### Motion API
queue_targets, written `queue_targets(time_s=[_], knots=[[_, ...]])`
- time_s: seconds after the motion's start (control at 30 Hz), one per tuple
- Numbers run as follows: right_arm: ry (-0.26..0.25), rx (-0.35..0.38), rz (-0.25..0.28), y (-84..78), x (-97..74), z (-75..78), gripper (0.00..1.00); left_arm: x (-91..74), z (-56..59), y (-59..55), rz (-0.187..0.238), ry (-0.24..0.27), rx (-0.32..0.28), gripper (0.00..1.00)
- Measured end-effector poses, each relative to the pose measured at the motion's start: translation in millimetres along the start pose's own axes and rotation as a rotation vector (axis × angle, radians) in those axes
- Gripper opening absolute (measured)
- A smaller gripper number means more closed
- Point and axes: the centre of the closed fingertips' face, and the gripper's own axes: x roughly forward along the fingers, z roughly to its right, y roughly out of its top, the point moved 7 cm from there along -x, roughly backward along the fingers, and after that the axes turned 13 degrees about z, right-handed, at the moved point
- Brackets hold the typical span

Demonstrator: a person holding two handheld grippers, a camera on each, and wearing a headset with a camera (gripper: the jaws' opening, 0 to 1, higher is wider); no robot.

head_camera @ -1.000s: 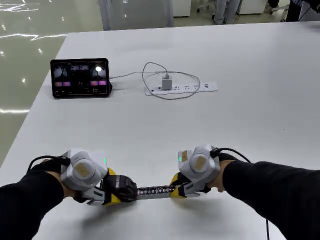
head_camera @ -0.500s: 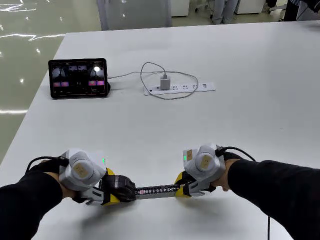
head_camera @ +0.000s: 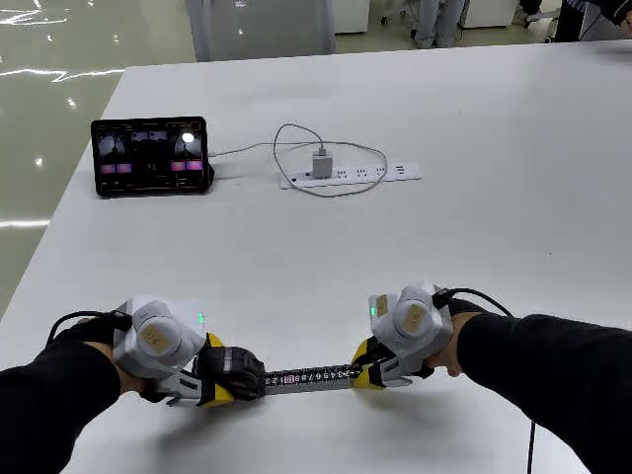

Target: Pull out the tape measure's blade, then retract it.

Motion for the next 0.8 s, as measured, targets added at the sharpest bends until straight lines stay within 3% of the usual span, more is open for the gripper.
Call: queue_targets(time_s=[0.8], knots=[[-0.014, 0.019, -0.013, -15.6, -15.7, -1.1, 0.1, 0.5, -0.5, -1.0, 0.002, 0.001, 0.004, 0.31]])
